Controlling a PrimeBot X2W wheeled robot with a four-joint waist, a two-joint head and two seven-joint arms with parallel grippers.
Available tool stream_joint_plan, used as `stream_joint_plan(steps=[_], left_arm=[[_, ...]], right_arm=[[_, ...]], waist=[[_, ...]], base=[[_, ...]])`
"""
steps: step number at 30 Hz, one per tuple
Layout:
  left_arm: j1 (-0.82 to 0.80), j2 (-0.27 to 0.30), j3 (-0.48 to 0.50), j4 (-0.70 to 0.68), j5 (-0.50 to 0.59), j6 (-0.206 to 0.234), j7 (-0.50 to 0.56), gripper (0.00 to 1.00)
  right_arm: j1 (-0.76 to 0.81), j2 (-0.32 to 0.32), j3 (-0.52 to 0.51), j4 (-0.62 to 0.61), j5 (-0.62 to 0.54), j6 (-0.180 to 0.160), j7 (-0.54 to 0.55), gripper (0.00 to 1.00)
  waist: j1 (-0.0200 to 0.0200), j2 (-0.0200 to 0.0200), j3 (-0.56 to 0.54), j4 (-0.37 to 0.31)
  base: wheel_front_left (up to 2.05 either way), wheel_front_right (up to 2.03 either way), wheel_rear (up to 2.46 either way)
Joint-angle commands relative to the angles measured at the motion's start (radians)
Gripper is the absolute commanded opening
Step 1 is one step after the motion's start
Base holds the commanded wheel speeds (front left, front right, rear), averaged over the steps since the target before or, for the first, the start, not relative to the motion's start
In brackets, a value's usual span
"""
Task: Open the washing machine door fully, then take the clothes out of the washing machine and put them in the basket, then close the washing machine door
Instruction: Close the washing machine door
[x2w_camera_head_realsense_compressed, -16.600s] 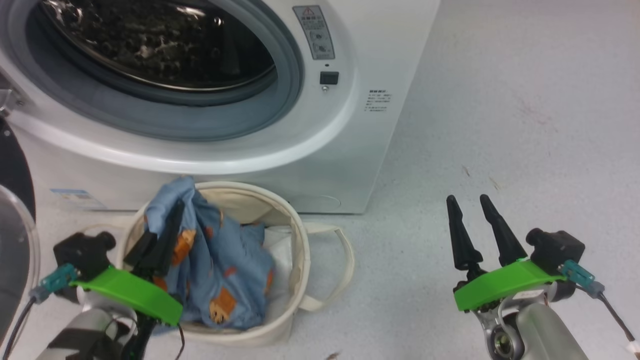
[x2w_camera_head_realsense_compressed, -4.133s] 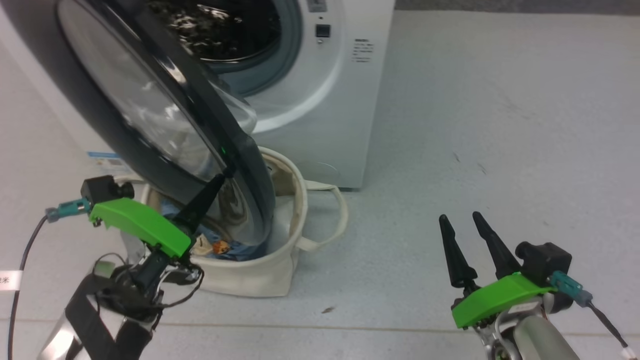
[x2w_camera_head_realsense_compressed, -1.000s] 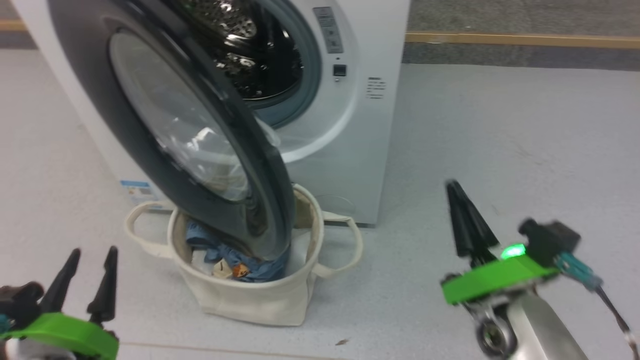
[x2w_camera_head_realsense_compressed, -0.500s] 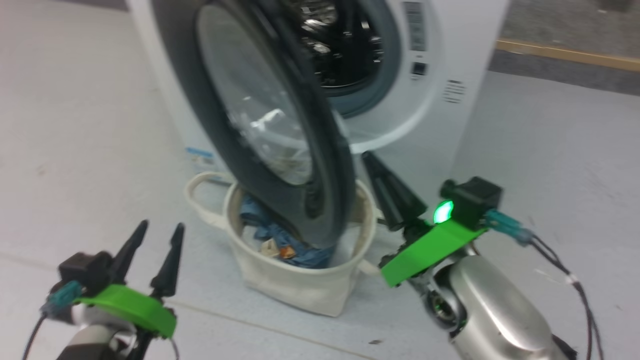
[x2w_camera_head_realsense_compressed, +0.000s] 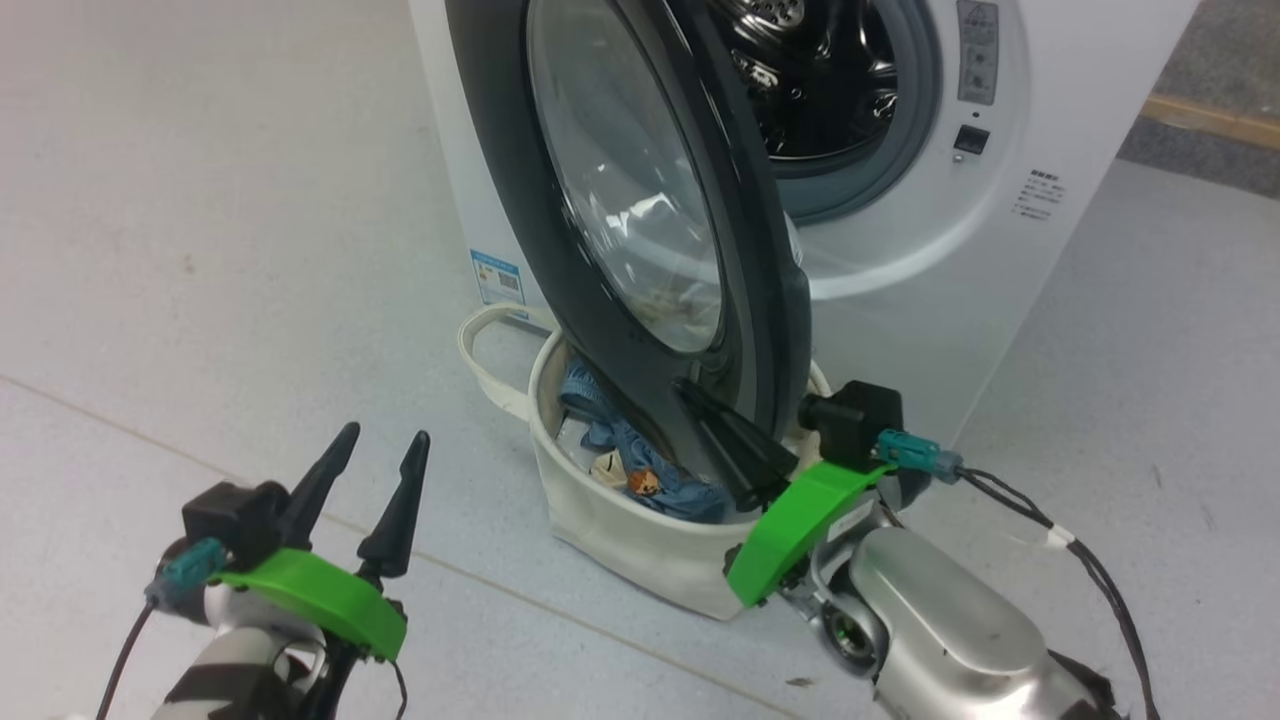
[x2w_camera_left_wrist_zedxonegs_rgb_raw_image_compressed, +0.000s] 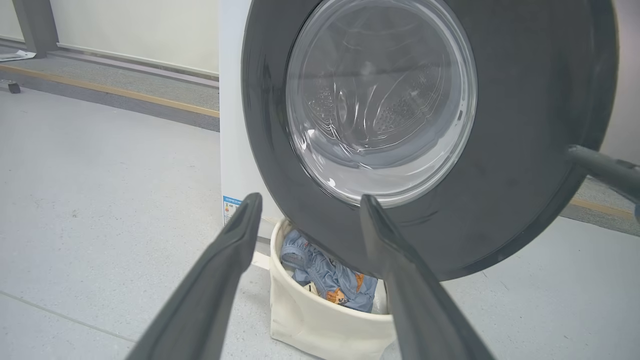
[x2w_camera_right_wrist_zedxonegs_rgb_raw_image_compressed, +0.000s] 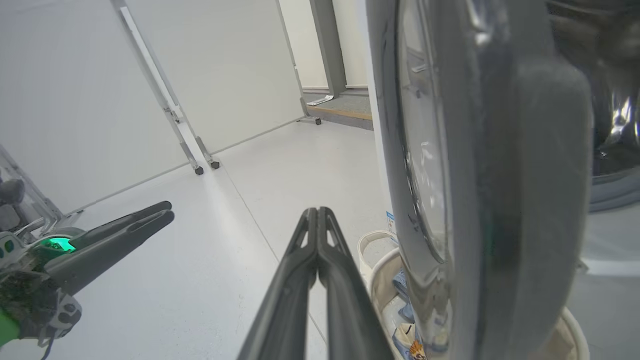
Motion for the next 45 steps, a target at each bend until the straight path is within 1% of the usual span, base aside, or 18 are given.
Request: stream_joint_plan(steps=[1,5,8,15,19,21,31,34,37,45], left_arm=[[-0.057,0.018,0.037,-0.023,0.008,-0.006,-0.012,1.0],[-0.057,0.009,0.038,-0.019,0.009,-0.006,-0.012,1.0],[-0.061,0.001,0.033,-0.02,0.009,-0.006,-0.012,1.0],[-0.076,-0.012,0.03,-0.029,0.009,-0.006,-0.012,1.0],[-0.087,-0.012,0.043,-0.035,0.011,-0.006,-0.012,1.0],[-0.095,-0.015,0.051,-0.041,0.013,-0.006,-0.012,1.0],[-0.149,-0.034,0.053,-0.061,0.022,-0.006,-0.012,1.0],[-0.161,-0.035,0.056,-0.064,0.022,-0.006,-0.012,1.0],[-0.171,-0.037,0.067,-0.065,0.02,-0.006,-0.012,1.0],[-0.199,-0.049,0.062,-0.07,0.023,-0.006,-0.012,1.0]], right_arm=[[-0.038,0.017,-0.001,-0.018,0.007,0.0,-0.013,0.0],[-0.058,0.017,-0.033,0.074,0.008,0.0,-0.028,0.0],[-0.073,0.017,-0.074,0.115,0.014,0.0,-0.033,0.0],[-0.114,0.017,-0.209,0.137,0.001,0.0,-0.034,0.0],[-0.177,0.017,-0.278,0.17,-0.064,0.0,-0.035,0.0],[-0.212,0.018,-0.311,0.184,-0.078,0.0,-0.035,0.0],[-0.4,0.018,-0.481,0.275,-0.166,0.0,-0.035,0.0],[-0.436,0.018,-0.506,0.291,-0.184,0.0,-0.035,0.0],[-0.486,0.018,-0.529,0.317,-0.234,0.0,-0.035,0.0],[-0.583,0.018,-0.622,0.372,-0.309,0.0,-0.035,0.0]], waist=[[0.0,0.0,0.006,0.003],[0.0,0.0,0.021,-0.001],[0.0,0.0,0.034,-0.008],[0.0,0.0,0.076,-0.042],[0.0,0.0,0.12,-0.067],[0.0,0.0,0.147,-0.075],[0.0,0.0,0.264,-0.081],[0.0,0.0,0.284,-0.08],[0.0,0.0,0.311,-0.082],[0.0,0.0,0.365,-0.071]], base=[[0.0,0.0,0.0],[0.0,0.0,0.0],[0.0,0.0,0.0],[0.0,0.0,0.0],[0.0,0.0,0.0],[0.0,0.0,0.0],[0.0,0.0,0.0],[0.0,0.0,0.0],[0.0,0.0,0.0],[0.0,0.0,0.0]])
